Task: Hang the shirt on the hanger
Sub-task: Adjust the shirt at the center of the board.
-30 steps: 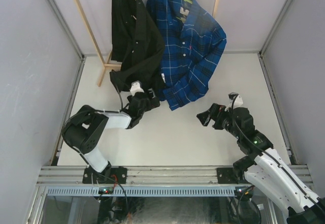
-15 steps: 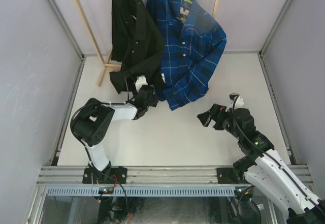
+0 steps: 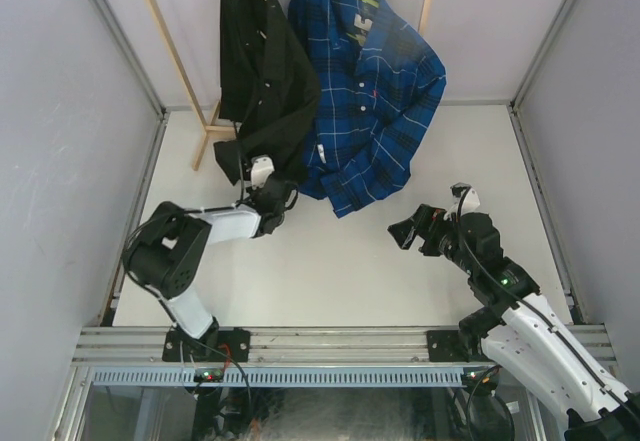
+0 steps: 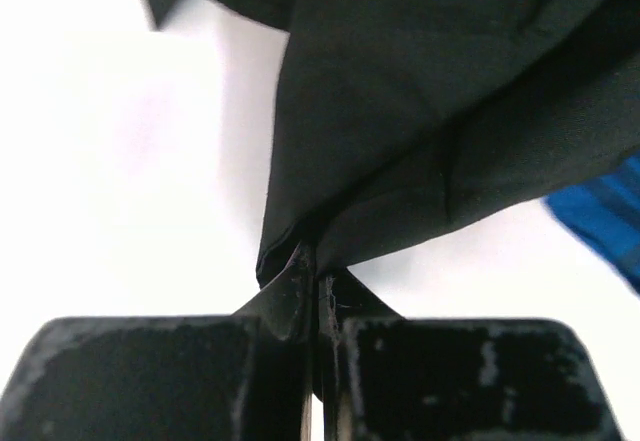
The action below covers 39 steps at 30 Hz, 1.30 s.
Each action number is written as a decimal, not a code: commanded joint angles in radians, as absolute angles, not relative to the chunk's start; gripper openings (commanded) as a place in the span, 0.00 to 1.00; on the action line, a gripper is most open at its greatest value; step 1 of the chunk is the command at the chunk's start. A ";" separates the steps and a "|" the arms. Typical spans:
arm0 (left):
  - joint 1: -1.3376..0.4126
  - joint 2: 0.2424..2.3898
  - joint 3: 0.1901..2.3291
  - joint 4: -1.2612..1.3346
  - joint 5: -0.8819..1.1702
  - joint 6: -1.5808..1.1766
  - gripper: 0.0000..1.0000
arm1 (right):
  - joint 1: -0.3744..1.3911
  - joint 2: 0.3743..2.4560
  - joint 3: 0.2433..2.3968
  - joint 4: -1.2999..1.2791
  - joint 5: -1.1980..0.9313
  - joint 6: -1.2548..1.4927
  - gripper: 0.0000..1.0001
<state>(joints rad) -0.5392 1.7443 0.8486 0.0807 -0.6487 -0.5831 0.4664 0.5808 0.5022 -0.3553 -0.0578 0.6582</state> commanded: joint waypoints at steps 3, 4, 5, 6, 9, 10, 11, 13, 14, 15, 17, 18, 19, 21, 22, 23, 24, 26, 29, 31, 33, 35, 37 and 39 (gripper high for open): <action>-0.462 1.556 0.738 -0.025 -0.782 -0.663 0.00 | 0.466 0.595 0.503 -0.308 -0.064 0.659 0.96; -0.431 1.541 0.734 -0.045 -0.780 -0.665 0.00 | 0.466 0.600 0.505 -0.304 -0.070 0.660 0.96; -0.400 1.524 0.731 -0.079 -0.772 -0.714 0.00 | 0.467 0.604 0.504 -0.300 -0.076 0.661 0.96; -0.373 1.507 0.724 -0.077 -0.736 -0.733 0.00 | 0.467 0.607 0.504 -0.298 -0.080 0.661 0.96; -0.330 1.450 0.731 -0.109 -0.708 -0.745 0.00 | 0.467 0.610 0.504 -0.293 -0.087 0.662 0.96; -0.326 1.432 0.738 -0.120 -0.722 -0.739 0.00 | 0.466 0.608 0.504 -0.295 -0.087 0.661 0.96; -0.321 1.415 0.748 -0.122 -0.733 -0.728 0.00 | 0.467 0.608 0.504 -0.296 -0.084 0.663 0.96; -0.303 1.398 0.763 -0.109 -0.717 -0.699 0.08 | 0.467 0.608 0.503 -0.297 -0.081 0.662 0.96; -0.296 1.397 0.770 -0.097 -0.691 -0.681 0.14 | 0.468 0.609 0.503 -0.294 -0.081 0.662 0.96; -0.292 1.400 0.775 -0.088 -0.662 -0.677 0.20 | 0.467 0.611 0.504 -0.291 -0.084 0.662 0.96; -0.295 1.400 0.774 -0.073 -0.589 -0.653 0.39 | 0.468 0.616 0.504 -0.283 -0.088 0.664 0.96; -0.301 1.396 0.759 -0.060 -0.559 -0.656 0.49 | 0.469 0.622 0.503 -0.280 -0.088 0.665 0.96; -0.312 1.387 0.742 -0.042 -0.538 -0.657 0.57 | 0.468 0.623 0.504 -0.277 -0.089 0.664 0.96; -0.353 1.365 0.710 -0.021 -0.530 -0.652 0.68 | 0.469 0.629 0.504 -0.274 -0.090 0.665 0.96; -0.382 1.353 0.696 -0.021 -0.538 -0.651 0.72 | 0.470 0.629 0.503 -0.272 -0.090 0.664 0.96; -0.413 1.339 0.683 -0.025 -0.549 -0.654 0.75 | 0.470 0.632 0.503 -0.269 -0.089 0.663 0.96; -0.443 1.323 0.666 -0.029 -0.557 -0.664 0.77 | 0.472 0.632 0.504 -0.268 -0.087 0.662 0.96; -0.508 1.293 0.626 -0.031 -0.565 -0.696 0.79 | 0.472 0.636 0.504 -0.264 -0.080 0.661 0.96; -0.605 1.247 0.576 -0.033 -0.567 -0.734 0.82 | 0.473 0.646 0.504 -0.257 -0.074 0.658 0.96; -0.664 1.221 0.551 -0.039 -0.578 -0.753 0.83 | 0.473 0.656 0.504 -0.253 -0.072 0.657 0.97; -0.721 1.193 0.528 -0.041 -0.591 -0.767 0.83 | 0.472 0.664 0.505 -0.250 -0.066 0.655 0.98; -0.778 1.166 0.509 -0.045 -0.603 -0.772 0.84 | 0.473 0.667 0.504 -0.247 -0.056 0.656 0.99; -0.824 1.134 0.500 -0.052 -0.612 -0.771 0.86 | 0.473 0.668 0.504 -0.238 -0.048 0.655 1.00; -0.861 1.090 0.495 -0.070 -0.622 -0.769 0.93 | 0.473 0.673 0.504 -0.226 -0.041 0.654 1.00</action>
